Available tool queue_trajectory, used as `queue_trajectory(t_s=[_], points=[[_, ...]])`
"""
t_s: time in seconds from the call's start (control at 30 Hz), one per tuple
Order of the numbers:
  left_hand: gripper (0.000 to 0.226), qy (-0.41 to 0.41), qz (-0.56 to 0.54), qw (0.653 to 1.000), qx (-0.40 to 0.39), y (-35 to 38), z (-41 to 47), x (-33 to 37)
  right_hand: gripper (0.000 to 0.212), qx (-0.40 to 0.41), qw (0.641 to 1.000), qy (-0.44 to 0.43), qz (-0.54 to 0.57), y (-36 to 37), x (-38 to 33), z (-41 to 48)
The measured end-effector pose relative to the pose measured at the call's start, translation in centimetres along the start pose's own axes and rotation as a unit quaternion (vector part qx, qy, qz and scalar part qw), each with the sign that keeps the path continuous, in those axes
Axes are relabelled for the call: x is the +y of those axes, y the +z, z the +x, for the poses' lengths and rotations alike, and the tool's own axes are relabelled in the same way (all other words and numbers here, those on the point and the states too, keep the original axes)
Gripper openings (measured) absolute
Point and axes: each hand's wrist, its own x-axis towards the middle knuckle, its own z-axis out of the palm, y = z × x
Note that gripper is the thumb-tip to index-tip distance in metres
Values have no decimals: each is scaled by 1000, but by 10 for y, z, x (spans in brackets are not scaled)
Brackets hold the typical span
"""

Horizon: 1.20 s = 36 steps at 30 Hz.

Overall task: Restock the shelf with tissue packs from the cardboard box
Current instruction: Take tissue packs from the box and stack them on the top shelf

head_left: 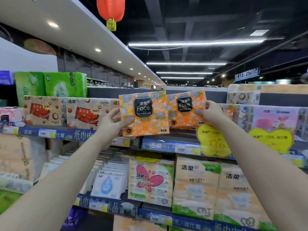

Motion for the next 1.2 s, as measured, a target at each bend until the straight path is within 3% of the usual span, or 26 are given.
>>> queue_trajectory(t_s=[0.13,0.3,0.4,0.5,0.67,0.73,0.83,1.0,1.1,1.2], points=[[78,-5,-11,1000,-3,5,3,-5,35,-19,999,32,-21,18,25,14],[86,-5,18,1000,-4,5,8,-11,68,-29,997,67,-2,32,38,17],[79,-2,16,1000,-6,5,11,-10,66,-22,997,61,-51,36,37,20],[57,-1,13,1000,-25,5,14,-9,74,-1,991,76,-109,38,32,18],[70,13,34,999,-37,3,17,-10,66,11,985,76,-153,39,29,19],[64,20,38,998,-41,4,17,-10,64,10,985,83,-148,37,26,17],[62,27,24,998,-52,14,17,-6,77,2,990,112,-89,29,21,17],[62,51,11,995,-82,57,13,15,39,136,990,20,6,-6,-8,13],[71,75,12,993,-87,94,15,23,28,68,984,7,164,-35,-27,-1],[75,78,6,993,-92,133,22,26,37,1,977,-5,214,-62,-40,-25]])
